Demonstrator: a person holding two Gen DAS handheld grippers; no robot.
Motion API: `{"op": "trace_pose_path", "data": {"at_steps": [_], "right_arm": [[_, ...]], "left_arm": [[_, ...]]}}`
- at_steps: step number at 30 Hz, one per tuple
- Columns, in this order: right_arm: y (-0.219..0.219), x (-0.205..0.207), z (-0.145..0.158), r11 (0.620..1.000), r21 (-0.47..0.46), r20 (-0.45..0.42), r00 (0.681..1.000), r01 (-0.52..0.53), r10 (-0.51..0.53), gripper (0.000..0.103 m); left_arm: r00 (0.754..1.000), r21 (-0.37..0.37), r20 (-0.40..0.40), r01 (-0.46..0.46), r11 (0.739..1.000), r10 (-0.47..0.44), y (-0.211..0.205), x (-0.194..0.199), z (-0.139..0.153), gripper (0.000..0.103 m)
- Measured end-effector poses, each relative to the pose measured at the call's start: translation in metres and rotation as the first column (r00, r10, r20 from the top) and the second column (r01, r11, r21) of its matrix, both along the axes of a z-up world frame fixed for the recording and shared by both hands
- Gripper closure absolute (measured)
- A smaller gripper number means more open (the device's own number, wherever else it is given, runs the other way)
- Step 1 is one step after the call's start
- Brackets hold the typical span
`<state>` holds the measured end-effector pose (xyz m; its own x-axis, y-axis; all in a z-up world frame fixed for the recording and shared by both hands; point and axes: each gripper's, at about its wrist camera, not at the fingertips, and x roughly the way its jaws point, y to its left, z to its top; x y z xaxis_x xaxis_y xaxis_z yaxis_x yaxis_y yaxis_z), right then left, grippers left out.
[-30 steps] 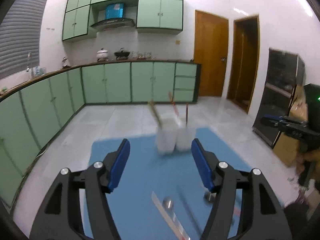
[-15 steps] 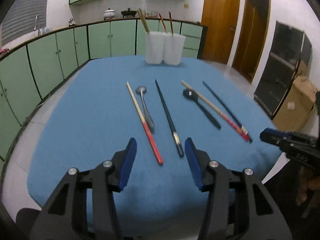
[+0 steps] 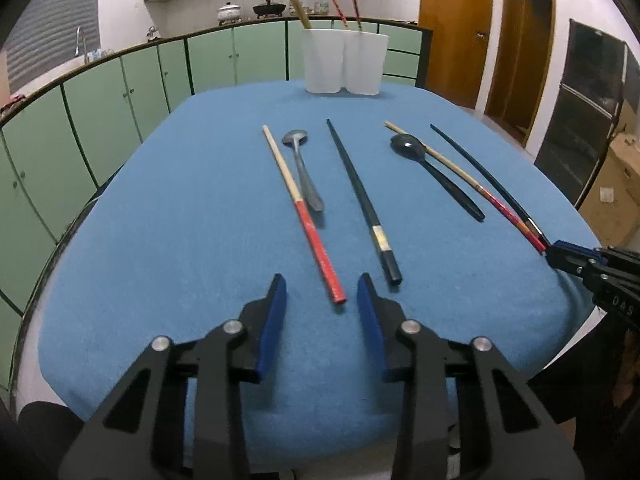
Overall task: Organize utensils
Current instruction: 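Grasp a red-patterned chopstick with the left tool while the right tool grasps a black chopstick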
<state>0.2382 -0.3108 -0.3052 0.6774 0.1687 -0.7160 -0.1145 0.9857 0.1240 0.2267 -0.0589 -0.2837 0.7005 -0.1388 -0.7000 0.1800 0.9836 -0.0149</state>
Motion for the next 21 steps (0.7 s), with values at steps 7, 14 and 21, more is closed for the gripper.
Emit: {"op": "trace_pose_path", "data": {"at_steps": [7,14,21], "right_arm": [[-0.006,0.003,0.004,1.000,-0.029,0.013,1.000,0.012,-0.012,0.098],[0.009,-0.005,0.016,0.999,-0.009,0.059,0.997,-0.053,0.054,0.095],[-0.011,-0.002,0.007,1.000,0.022,0.024,1.000,0.015,-0.015,0.094]], "left_arm": [[0.999,-0.011,-0.006,-0.049,0.999,0.049,0.016,0.001,-0.001,0.088],[0.999,-0.002,0.006,-0.038,0.999,0.038,0.012,-0.002,-0.003,0.088],[0.999,0.001,0.013,-0.037,0.999,0.037,0.012,-0.005,-0.005,0.088]]}}
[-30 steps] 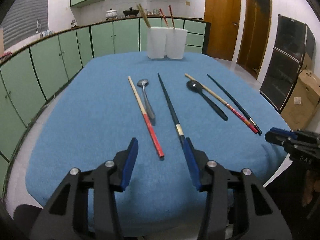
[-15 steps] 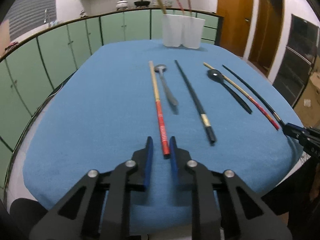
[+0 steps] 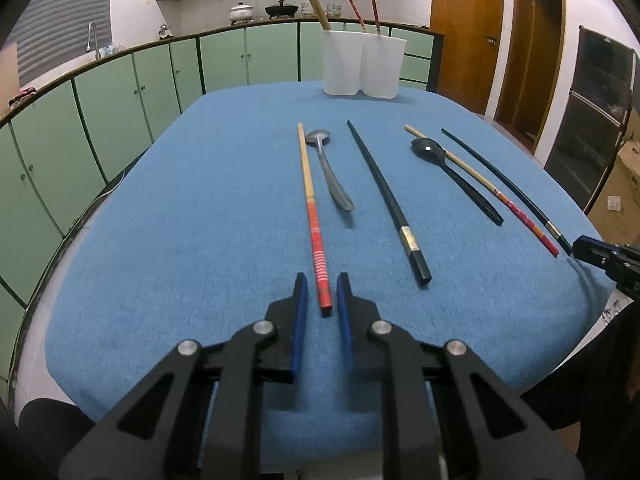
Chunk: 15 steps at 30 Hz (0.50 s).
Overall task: Organize utensils
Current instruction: 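Grasp a red-patterned chopstick with the left tool while the right tool grasps a black chopstick, then lift both chopsticks and carry them over the white holder with both tools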
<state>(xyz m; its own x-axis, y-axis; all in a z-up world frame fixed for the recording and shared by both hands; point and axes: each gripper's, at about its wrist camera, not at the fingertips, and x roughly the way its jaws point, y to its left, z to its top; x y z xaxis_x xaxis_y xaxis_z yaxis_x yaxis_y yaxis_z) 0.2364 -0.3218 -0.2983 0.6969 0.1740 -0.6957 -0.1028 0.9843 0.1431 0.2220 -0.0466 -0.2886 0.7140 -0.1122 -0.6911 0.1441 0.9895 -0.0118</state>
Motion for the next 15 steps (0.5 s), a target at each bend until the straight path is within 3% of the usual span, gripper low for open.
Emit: {"op": "trace_pose_path", "data": {"at_steps": [7,10,11,15], "right_arm": [[0.003,0.004,-0.011,1.000,-0.001,0.011,1.000,-0.012,0.012,0.091],[-0.001,0.005,-0.010,1.000,0.019,0.004,1.000,-0.014,0.014,0.096],[-0.003,0.005,-0.009,0.999,0.029,0.002,1.000,-0.012,0.012,0.096],[-0.005,0.000,0.009,0.999,0.047,0.033,0.999,-0.009,0.008,0.096]], "left_arm": [[1.000,0.007,0.024,-0.002,1.000,0.002,-0.002,-0.003,-0.003,0.087],[1.000,-0.026,0.010,-0.001,1.000,0.002,0.001,-0.003,-0.001,0.090],[1.000,-0.035,0.006,-0.004,0.999,0.004,0.003,-0.003,-0.001,0.097],[1.000,-0.047,0.017,-0.004,0.999,0.005,0.006,-0.004,0.013,0.097]]}}
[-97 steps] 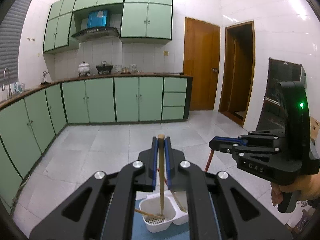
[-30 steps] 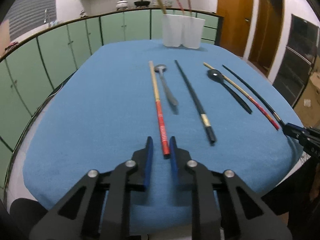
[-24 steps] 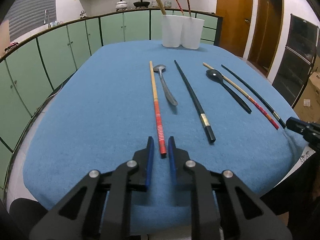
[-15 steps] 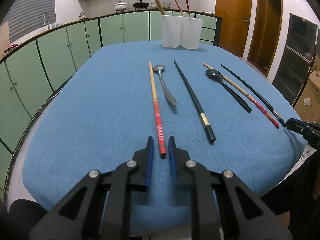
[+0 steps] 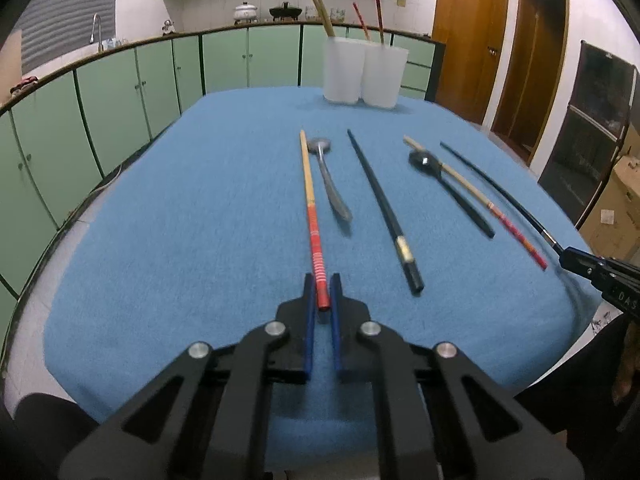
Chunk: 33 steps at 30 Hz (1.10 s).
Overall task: Organize utensils
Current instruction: 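Lift both chopsticks and carry them over the white holder with both tools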
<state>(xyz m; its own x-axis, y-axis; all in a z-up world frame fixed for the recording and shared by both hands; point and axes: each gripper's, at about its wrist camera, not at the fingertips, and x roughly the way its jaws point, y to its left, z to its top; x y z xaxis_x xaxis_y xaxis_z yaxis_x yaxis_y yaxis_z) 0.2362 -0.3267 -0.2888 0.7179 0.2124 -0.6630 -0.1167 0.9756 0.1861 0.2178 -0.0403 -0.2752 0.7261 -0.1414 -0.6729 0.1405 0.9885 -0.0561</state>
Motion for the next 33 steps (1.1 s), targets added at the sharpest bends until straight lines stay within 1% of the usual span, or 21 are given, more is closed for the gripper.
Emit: {"op": "trace_pose_path", "data": {"at_steps": [3,8,10,12,16,18,21,25,27,33], "right_arm": [[0.000,-0.003,0.024,1.000,0.001,0.047,0.999,-0.006,0.006,0.096],[-0.003,0.004,0.062,1.000,0.004,0.109,0.994,-0.018,0.017,0.096],[-0.003,0.013,0.073,1.000,0.006,0.123,0.992,-0.029,0.028,0.096],[0.000,0.024,0.086,0.999,-0.015,0.146,0.988,-0.044,0.046,0.096],[0.000,0.047,0.106,0.997,-0.024,0.163,0.984,-0.068,0.071,0.096],[0.001,0.061,0.118,0.996,-0.033,0.167,0.982,-0.080,0.085,0.096],[0.003,0.080,0.138,0.993,-0.051,0.182,0.977,-0.104,0.112,0.096],[0.011,0.111,0.162,0.986,-0.067,0.174,0.971,-0.153,0.163,0.096],[0.019,0.131,0.176,0.979,-0.088,0.170,0.965,-0.185,0.198,0.096],[0.041,0.189,0.197,0.961,-0.122,0.147,0.954,-0.246,0.263,0.096]], "left_arm": [[0.999,0.003,0.040,0.000,1.000,0.000,0.001,0.000,0.024,0.097],[0.991,0.017,0.131,0.019,1.000,-0.021,0.004,0.007,0.076,0.097],[0.986,0.018,0.162,0.028,0.999,-0.031,0.005,0.013,0.092,0.098],[0.978,0.032,0.201,0.042,0.999,-0.048,0.005,0.024,0.110,0.098],[0.969,0.036,0.238,0.065,0.997,-0.072,0.006,0.052,0.137,0.098],[0.967,0.025,0.238,0.083,0.996,-0.087,0.007,0.068,0.147,0.098],[0.964,0.030,0.245,0.104,0.994,-0.108,0.006,0.090,0.161,0.098],[0.966,0.008,0.224,0.135,0.991,-0.133,0.007,0.131,0.179,0.098],[0.966,0.007,0.215,0.147,0.989,-0.145,0.006,0.147,0.184,0.098],[0.963,0.021,0.187,0.192,0.981,-0.193,0.001,0.190,0.193,0.097]]}}
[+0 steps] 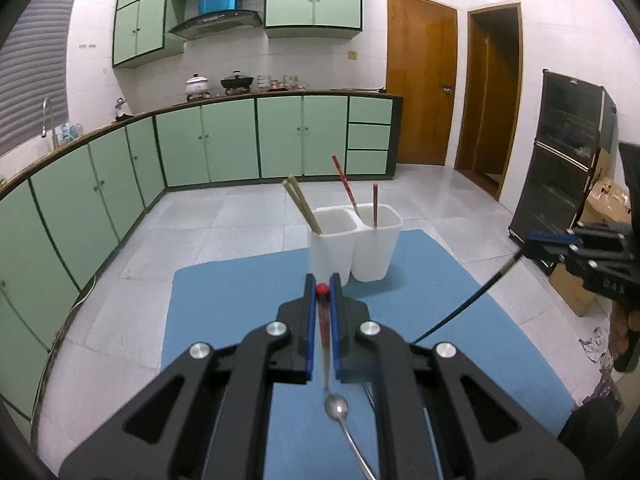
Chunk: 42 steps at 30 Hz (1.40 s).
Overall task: Organize utensils
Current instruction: 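Lift both chopsticks and carry them over the white holder with both tools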
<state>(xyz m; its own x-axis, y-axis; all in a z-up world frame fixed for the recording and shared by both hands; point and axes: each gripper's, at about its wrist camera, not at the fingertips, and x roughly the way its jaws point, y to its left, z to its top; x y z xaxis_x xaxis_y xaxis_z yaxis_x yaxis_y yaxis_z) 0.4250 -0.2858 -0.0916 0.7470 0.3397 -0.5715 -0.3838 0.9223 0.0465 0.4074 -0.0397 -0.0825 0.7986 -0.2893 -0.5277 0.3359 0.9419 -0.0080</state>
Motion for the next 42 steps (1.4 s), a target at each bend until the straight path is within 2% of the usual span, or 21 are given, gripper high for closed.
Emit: {"op": "trace_pose_path", "data": {"at_steps": [5,11,16,23,27,33,42], "right_arm": [[0.014,0.042,0.008,0.999,0.003,-0.035,0.999,-0.032,0.032,0.096],[0.016,0.072,0.010,0.999,0.019,-0.069,0.996,-0.050,0.052,0.096],[0.015,0.077,0.012,0.998,0.031,-0.075,0.995,-0.058,0.060,0.096],[0.013,0.079,0.025,0.997,0.038,-0.061,0.996,-0.068,0.070,0.097],[0.011,0.080,0.044,0.997,0.032,-0.030,0.997,-0.070,0.071,0.097],[0.002,0.091,0.088,0.998,0.030,0.023,0.998,-0.055,0.054,0.097],[-0.011,0.120,0.144,1.000,0.004,0.087,0.996,-0.017,0.016,0.097]], "left_arm": [[1.000,-0.001,-0.020,0.024,1.000,-0.024,-0.003,0.023,-0.001,0.097],[0.999,-0.014,-0.027,0.040,0.999,-0.040,-0.002,0.038,-0.002,0.097],[0.999,-0.003,-0.028,0.038,0.999,-0.039,-0.005,0.040,-0.001,0.097],[0.999,-0.003,0.013,0.040,0.999,-0.040,-0.009,0.030,0.018,0.097],[0.998,0.003,0.041,0.054,0.999,-0.054,-0.015,0.029,0.034,0.097],[0.993,-0.012,0.091,0.078,0.997,-0.076,-0.023,0.033,0.064,0.097],[0.980,-0.021,0.157,0.124,0.992,-0.119,-0.052,0.059,0.120,0.097]]}}
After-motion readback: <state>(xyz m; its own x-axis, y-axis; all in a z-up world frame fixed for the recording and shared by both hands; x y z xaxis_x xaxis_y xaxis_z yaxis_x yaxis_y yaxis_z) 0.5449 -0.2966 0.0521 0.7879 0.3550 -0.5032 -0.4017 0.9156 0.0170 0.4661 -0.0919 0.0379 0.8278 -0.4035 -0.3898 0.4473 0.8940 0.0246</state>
